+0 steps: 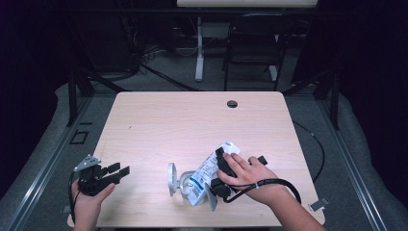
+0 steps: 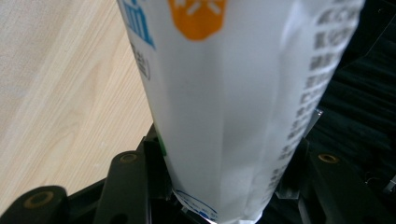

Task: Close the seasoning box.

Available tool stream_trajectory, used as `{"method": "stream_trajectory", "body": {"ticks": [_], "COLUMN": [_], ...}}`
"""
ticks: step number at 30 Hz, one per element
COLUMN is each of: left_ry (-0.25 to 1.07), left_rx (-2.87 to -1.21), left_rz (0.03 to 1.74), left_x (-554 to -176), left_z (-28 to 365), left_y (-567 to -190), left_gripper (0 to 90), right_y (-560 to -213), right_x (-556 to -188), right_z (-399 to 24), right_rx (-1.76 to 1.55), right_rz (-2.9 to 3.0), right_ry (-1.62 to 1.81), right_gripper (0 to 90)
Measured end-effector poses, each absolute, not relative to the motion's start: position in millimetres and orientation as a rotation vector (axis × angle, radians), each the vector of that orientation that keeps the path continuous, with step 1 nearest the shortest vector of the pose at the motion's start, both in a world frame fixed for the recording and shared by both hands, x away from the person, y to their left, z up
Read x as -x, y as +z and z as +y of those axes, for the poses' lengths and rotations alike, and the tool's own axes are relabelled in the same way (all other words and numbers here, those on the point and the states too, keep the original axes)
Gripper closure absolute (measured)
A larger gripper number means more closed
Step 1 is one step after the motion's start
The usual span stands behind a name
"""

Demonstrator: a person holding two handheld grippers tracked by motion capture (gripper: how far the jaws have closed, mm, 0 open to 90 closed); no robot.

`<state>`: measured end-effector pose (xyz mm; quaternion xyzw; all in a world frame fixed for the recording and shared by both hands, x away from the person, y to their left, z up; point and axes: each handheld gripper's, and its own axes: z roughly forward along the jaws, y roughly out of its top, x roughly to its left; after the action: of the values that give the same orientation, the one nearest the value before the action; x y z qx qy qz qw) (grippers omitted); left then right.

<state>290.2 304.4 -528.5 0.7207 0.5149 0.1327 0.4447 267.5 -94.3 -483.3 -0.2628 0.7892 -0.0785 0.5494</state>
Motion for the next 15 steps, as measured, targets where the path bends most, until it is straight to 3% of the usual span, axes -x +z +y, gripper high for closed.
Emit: {"method": "stream_trajectory", "body": {"ticks": [15], "left_ry": [0.331], "left_rx": [-1.787], "left_rz": [1.275], "left_x": [-290.2], "left_z": [304.7], "left_y": [-528.8], "left_gripper": [50.2], "right_y": [-481.2], "right_x": [-266.5], "right_z": [-92.8], "right_rx": [0.618], "right_rz": [1.868], "right_ry": [-0.185], "right_gripper": [52.7]}}
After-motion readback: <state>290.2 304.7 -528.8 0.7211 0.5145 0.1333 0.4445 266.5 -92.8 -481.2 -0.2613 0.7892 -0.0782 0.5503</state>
